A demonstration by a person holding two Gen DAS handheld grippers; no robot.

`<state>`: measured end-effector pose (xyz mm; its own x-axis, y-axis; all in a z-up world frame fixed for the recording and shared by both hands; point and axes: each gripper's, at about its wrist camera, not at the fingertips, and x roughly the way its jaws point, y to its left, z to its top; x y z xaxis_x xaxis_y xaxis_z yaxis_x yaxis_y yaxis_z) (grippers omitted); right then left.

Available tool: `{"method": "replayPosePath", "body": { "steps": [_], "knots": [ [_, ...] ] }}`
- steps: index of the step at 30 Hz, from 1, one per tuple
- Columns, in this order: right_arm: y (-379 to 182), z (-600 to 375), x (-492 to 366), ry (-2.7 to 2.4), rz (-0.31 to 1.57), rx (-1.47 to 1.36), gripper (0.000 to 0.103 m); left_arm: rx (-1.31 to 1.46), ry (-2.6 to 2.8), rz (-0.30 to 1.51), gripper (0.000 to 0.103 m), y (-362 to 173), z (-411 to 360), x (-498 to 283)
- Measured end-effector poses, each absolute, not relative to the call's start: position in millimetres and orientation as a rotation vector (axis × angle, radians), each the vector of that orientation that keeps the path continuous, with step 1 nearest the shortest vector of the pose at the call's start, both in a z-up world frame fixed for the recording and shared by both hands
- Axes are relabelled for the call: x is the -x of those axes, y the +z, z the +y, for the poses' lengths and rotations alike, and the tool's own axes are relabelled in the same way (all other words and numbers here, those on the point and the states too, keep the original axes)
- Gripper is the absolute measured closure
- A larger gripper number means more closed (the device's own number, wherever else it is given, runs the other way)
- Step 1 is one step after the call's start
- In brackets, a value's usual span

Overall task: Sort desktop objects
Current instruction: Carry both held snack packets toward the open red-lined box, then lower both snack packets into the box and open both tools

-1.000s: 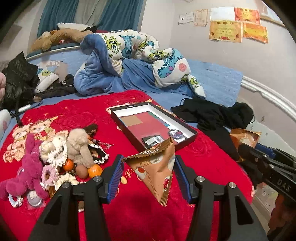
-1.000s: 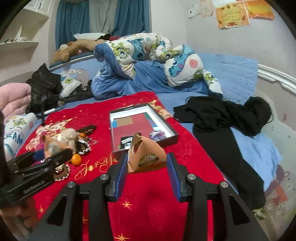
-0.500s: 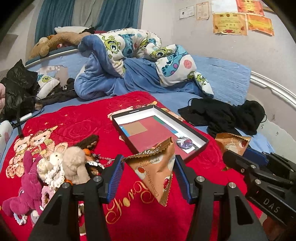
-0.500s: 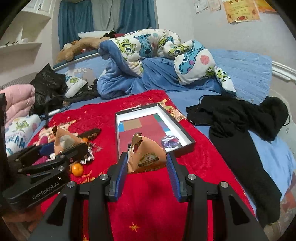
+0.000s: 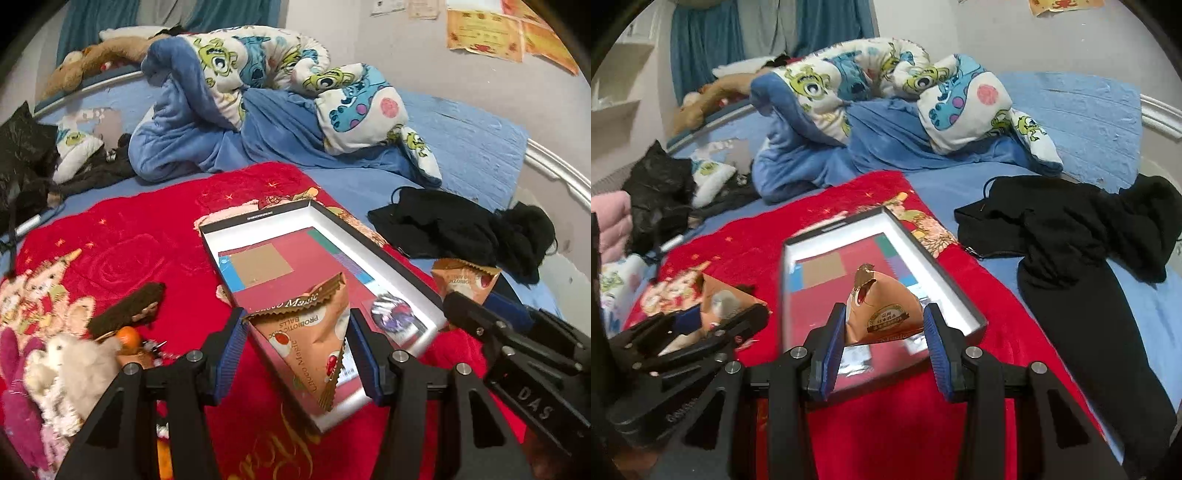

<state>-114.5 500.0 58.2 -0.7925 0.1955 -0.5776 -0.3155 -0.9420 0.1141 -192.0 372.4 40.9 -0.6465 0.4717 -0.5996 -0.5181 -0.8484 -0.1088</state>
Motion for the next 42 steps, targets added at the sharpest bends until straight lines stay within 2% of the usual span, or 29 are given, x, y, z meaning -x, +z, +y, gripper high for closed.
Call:
{"method": "replayPosePath", "body": {
  "steps": [4,7,11,18,25,31,42],
  "knots": [
    [29.4,509.4,124.4,2.756,0.381,0.813,0.063,0.873,2.417,0.131,0.047,21.3,385.9,201.8],
    [4.9,518.5,138.1,2.693,0.483,0.904,0.063,0.876,2.416,0.149,0.047,6.3,390.8,201.7],
    [5.6,518.0,149.5,2.707,0.395,0.894,0.063,0.895,2.404,0.193,0.047,-11.6,393.9,210.1],
    [-12.0,516.9,156.9,2.686,0.461,0.923,0.063,0.886,2.423,0.29,0.047,-24.8,402.1,213.2],
    [-14.4,519.4,159.9,2.657,0.429,0.929,0.063,0.88,2.356,0.261,0.047,-29.5,410.7,212.6],
    [-17.9,516.9,165.3,2.664,0.366,0.949,0.063,0.868,2.365,0.339,0.047,-35.9,422.4,207.0],
    [-18.0,517.9,161.0,2.696,0.415,0.941,0.063,0.861,2.378,0.332,0.047,-35.0,421.0,207.2]
  ]
}}
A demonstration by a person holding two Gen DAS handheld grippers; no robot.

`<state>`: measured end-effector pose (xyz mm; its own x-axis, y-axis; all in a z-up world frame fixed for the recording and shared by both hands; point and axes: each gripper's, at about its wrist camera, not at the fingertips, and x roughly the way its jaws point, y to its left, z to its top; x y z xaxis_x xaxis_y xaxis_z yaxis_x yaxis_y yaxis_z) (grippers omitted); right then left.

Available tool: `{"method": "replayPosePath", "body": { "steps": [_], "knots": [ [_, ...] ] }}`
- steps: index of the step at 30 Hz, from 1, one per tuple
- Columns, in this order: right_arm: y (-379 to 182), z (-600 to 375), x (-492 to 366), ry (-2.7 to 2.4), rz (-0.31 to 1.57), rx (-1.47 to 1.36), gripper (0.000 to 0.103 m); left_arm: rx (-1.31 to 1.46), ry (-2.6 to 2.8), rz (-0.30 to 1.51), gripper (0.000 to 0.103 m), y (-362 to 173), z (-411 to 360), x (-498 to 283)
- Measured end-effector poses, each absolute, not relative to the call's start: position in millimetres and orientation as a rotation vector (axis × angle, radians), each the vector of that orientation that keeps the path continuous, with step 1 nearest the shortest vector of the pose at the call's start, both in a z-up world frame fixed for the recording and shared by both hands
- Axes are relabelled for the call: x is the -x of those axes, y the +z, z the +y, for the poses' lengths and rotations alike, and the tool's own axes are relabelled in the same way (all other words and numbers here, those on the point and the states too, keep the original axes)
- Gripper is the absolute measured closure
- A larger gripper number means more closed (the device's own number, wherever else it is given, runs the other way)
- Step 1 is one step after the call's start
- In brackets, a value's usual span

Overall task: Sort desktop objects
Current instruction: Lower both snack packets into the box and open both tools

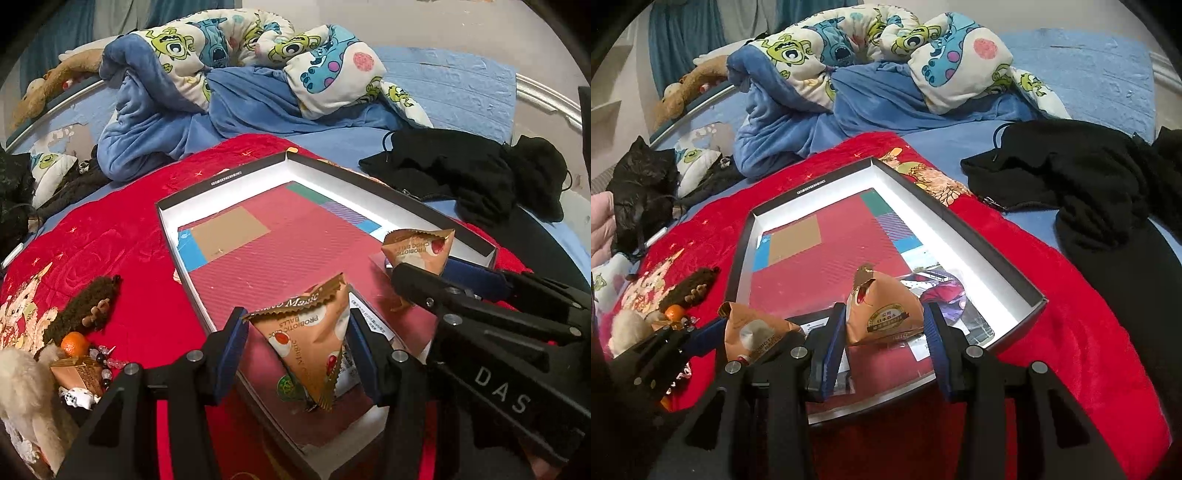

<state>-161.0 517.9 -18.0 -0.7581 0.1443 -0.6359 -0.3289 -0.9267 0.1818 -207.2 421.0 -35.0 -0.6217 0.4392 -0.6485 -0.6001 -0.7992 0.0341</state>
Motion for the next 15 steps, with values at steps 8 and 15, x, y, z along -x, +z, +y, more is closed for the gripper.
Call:
{"method": "replayPosePath", "body": {
  "steps": [8,15],
  "knots": [
    [-16.8,514.6,160.5,2.711,0.389,0.933,0.06,0.822,2.398,0.31,0.047,-29.6,414.7,205.8],
    [-5.3,513.8,152.6,2.76,0.388,0.838,0.041,0.778,2.345,0.247,0.041,-22.5,410.9,200.7]
  ]
}}
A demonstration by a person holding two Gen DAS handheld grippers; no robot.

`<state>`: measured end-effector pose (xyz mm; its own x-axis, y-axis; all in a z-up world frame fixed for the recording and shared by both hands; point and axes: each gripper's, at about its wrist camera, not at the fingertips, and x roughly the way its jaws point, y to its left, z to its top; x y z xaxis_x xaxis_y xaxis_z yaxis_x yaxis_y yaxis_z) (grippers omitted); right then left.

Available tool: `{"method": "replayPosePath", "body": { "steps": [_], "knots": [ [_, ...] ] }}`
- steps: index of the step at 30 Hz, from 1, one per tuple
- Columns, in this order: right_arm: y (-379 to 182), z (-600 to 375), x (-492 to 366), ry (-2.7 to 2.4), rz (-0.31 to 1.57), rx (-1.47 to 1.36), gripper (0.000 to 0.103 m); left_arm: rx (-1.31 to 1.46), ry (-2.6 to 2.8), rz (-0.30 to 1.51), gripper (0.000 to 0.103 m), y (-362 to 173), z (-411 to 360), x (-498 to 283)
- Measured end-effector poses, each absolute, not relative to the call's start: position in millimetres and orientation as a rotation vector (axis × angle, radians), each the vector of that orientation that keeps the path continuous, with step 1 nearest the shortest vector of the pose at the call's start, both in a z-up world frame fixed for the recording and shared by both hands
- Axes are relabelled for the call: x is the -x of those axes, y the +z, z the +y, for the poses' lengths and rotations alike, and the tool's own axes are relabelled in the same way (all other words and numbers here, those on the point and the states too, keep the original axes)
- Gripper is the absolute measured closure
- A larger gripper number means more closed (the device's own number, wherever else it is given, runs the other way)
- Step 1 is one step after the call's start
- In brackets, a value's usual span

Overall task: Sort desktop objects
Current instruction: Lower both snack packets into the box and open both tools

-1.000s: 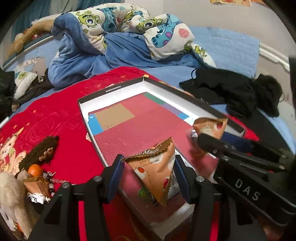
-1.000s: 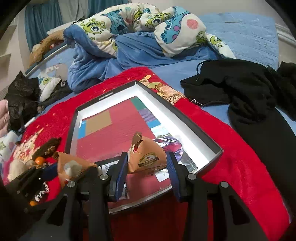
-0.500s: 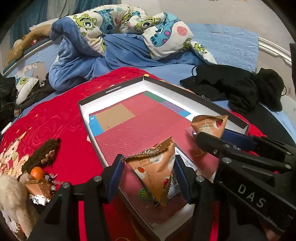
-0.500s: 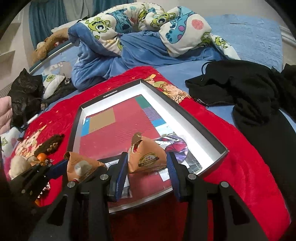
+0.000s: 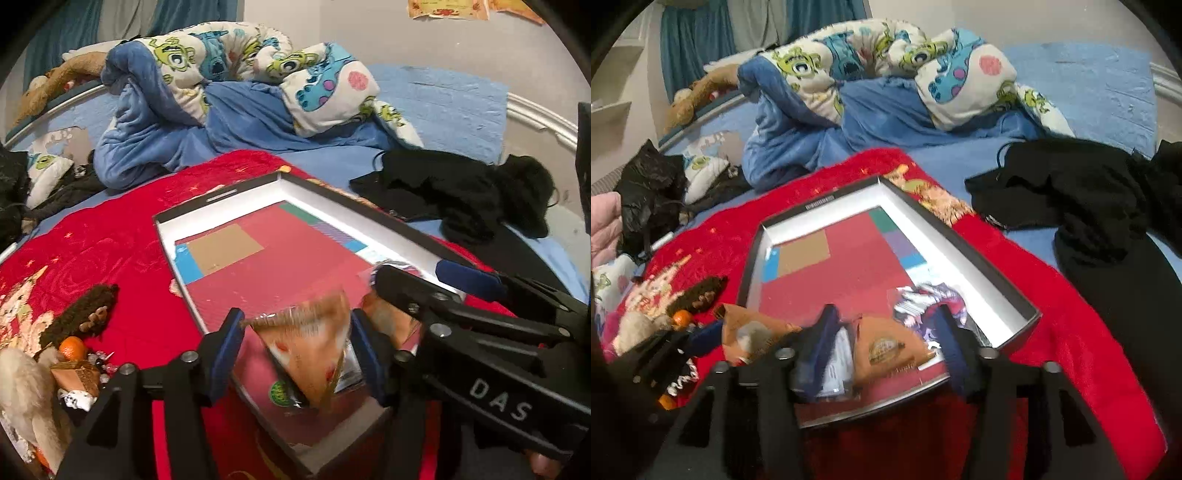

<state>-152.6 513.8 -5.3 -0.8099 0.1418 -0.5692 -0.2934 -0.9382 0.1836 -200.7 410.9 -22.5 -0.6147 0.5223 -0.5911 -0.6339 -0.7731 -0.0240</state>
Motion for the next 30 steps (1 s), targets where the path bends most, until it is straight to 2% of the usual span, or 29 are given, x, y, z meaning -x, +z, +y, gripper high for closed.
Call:
{"method": "replayPosePath", "body": {
  "steps": [2,4,5,7,9,13,15,23,26,30],
  "knots": [
    [-1.2,513.2,150.0,2.781,0.405,0.814,0.039,0.753,2.314,0.248,0.037,-21.1,412.0,196.3],
    [1.8,513.4,148.5,2.788,0.418,0.795,0.035,0.748,2.292,0.249,0.017,-20.9,413.7,193.1],
    [2.8,513.9,148.0,2.789,0.424,0.786,0.03,0.766,2.281,0.247,0.0,-21.7,414.9,192.9],
    [3.7,515.5,147.5,2.787,0.44,0.777,0.029,0.819,2.256,0.259,0.0,-24.9,418.7,193.3],
    [3.8,516.8,146.9,2.78,0.452,0.774,0.02,0.791,2.262,0.256,0.0,-25.6,418.7,189.5],
    [4.0,517.7,145.4,2.776,0.449,0.767,0.018,0.782,2.27,0.251,0.0,-22.8,418.2,188.9],
    [4.1,519.1,144.1,2.772,0.45,0.761,0.012,0.782,2.271,0.243,0.0,-21.7,417.5,189.5],
    [4.3,522.6,143.1,2.769,0.478,0.759,0.012,0.778,2.267,0.261,0.0,-19.6,417.5,191.3],
    [4.9,521.3,142.4,2.772,0.466,0.748,0.0,0.775,2.267,0.266,0.0,-18.9,418.4,191.3],
    [6.0,519.4,142.1,2.767,0.436,0.744,0.0,0.771,2.273,0.258,0.0,-17.9,417.3,192.5]
  ]
}}
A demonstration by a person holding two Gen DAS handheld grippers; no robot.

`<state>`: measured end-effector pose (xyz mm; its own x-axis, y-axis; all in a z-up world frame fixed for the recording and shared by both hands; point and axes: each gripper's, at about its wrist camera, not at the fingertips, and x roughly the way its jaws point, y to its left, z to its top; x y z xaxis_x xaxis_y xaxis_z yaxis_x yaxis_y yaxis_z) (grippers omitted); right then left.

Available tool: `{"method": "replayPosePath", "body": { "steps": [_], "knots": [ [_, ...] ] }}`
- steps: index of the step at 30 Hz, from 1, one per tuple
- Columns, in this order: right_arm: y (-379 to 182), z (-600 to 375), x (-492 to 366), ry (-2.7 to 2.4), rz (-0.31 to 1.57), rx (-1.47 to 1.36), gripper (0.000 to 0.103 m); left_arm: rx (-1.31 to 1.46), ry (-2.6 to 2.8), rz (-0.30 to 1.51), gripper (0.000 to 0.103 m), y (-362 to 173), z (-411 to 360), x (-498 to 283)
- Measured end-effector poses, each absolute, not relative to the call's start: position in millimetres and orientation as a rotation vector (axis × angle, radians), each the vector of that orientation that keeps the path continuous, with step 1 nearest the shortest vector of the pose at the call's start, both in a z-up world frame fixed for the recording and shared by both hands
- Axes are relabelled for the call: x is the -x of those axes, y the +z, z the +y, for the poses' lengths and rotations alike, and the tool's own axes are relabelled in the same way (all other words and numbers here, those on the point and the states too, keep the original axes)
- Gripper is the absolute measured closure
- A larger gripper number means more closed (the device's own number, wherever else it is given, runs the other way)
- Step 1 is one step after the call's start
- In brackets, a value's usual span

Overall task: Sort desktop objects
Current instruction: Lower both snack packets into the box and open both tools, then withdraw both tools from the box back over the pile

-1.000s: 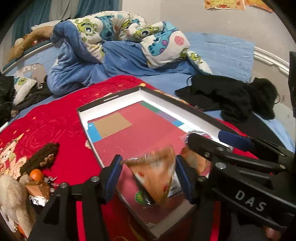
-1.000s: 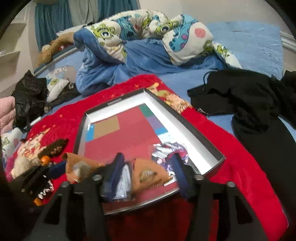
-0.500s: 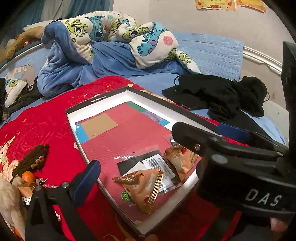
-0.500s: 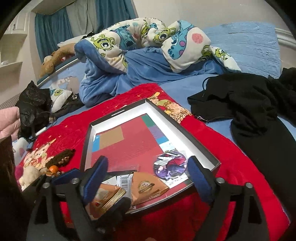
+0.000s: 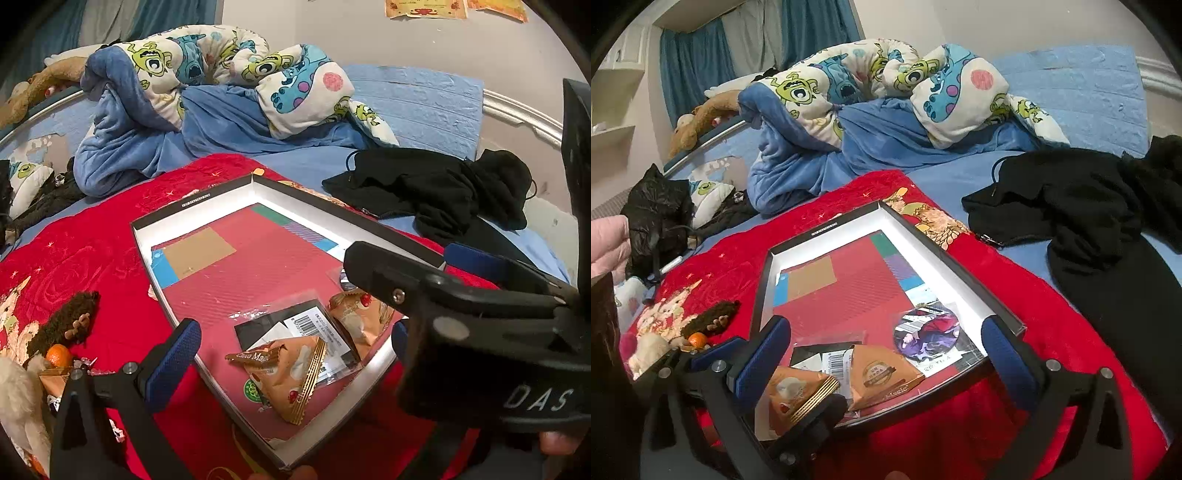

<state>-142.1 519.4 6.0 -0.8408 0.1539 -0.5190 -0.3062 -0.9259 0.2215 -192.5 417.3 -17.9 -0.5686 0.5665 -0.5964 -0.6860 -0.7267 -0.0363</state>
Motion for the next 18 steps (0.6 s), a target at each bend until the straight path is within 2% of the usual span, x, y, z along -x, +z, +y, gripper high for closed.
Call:
{"method": "replayPosePath", "body": {
  "steps": [18],
  "knots": [
    [10.8,506.9,130.0,2.79,0.458,0.753,0.0,0.733,2.366,0.228,0.0,2.1,388.8,175.7]
  ]
}}
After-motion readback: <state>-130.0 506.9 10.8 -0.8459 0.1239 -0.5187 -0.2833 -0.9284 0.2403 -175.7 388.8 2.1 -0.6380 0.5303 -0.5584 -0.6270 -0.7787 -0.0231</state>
